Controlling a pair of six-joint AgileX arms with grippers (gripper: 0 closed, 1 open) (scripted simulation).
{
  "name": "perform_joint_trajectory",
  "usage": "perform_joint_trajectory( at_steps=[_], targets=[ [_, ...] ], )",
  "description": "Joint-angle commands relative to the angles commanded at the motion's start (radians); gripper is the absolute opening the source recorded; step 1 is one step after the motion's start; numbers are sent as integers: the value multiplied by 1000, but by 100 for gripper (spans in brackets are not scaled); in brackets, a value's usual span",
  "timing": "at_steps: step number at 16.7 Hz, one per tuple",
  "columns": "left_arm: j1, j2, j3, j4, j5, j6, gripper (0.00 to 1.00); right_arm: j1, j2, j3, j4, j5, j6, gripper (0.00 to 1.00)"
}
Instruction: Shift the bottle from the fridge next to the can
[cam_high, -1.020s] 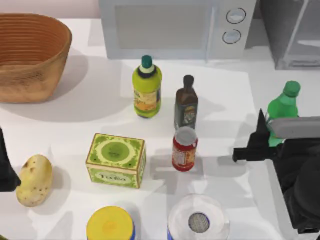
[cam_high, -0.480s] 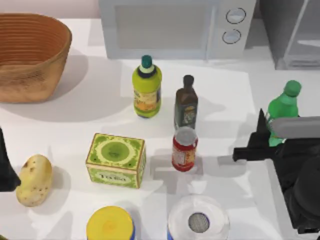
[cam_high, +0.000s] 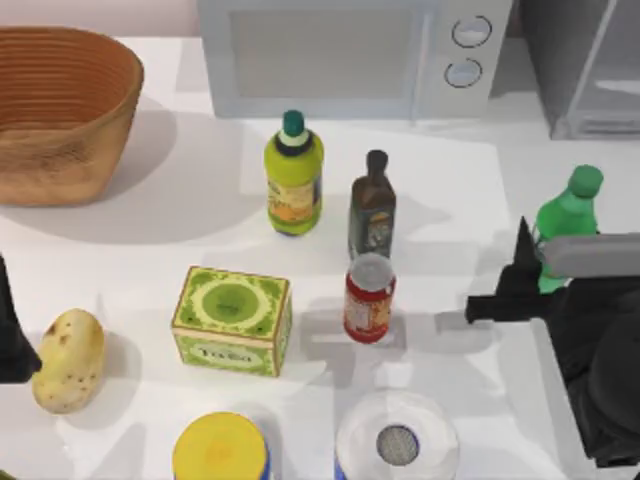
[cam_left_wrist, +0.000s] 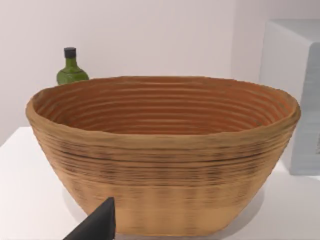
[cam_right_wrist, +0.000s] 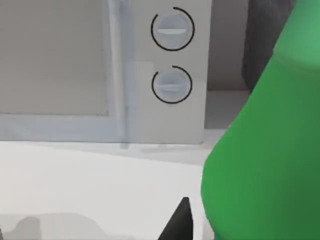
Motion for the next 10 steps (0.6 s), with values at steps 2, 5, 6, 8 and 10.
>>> perform_joint_trajectory(
  at_steps=[2, 5, 6, 8, 10],
  targets=[
    [0, 0, 0, 0, 0, 0, 100, 0, 0, 0, 0, 0, 0, 75],
    [0, 0, 0, 0, 0, 0, 100, 0, 0, 0, 0, 0, 0, 98],
    [0, 0, 0, 0, 0, 0, 100, 0, 0, 0, 0, 0, 0, 100],
    [0, 0, 0, 0, 0, 0, 100, 0, 0, 0, 0, 0, 0, 100],
    [0, 0, 0, 0, 0, 0, 100, 0, 0, 0, 0, 0, 0, 100]
  ],
)
